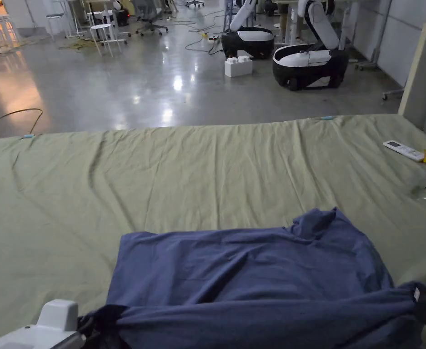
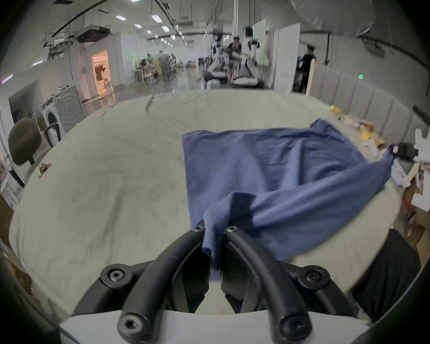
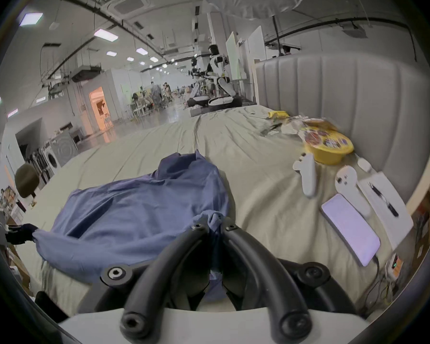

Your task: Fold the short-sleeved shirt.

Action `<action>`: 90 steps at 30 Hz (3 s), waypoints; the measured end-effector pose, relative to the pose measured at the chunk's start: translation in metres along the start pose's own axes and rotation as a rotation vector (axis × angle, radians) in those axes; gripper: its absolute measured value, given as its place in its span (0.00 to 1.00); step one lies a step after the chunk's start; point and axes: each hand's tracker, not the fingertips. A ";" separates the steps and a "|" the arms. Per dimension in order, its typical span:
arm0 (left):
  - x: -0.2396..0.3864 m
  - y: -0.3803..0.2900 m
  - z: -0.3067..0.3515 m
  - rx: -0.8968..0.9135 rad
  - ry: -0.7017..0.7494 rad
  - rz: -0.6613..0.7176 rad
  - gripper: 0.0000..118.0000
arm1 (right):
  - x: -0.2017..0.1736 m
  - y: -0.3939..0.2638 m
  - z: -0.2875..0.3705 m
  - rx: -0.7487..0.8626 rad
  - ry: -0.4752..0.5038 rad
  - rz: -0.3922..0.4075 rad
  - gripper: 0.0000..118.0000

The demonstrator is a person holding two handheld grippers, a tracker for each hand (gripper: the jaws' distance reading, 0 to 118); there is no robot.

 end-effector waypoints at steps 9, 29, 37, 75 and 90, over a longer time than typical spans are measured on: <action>-0.020 0.029 -0.097 -0.132 0.048 0.273 0.41 | -0.029 0.012 -0.116 -0.204 -0.077 0.122 0.19; 0.061 -0.010 0.238 0.670 0.115 0.024 0.61 | -0.055 -0.001 0.183 0.319 0.213 -0.004 0.58; 0.088 -0.045 0.258 0.628 0.050 0.021 0.00 | -0.085 -0.033 0.212 0.283 0.228 0.091 0.01; 0.020 -0.041 -0.059 -0.147 0.010 0.022 0.12 | -0.035 -0.056 0.102 -0.047 0.090 0.008 0.09; 0.014 -0.046 -0.059 -0.145 0.002 0.015 0.12 | -0.020 -0.067 -0.060 -0.191 -0.111 0.059 0.11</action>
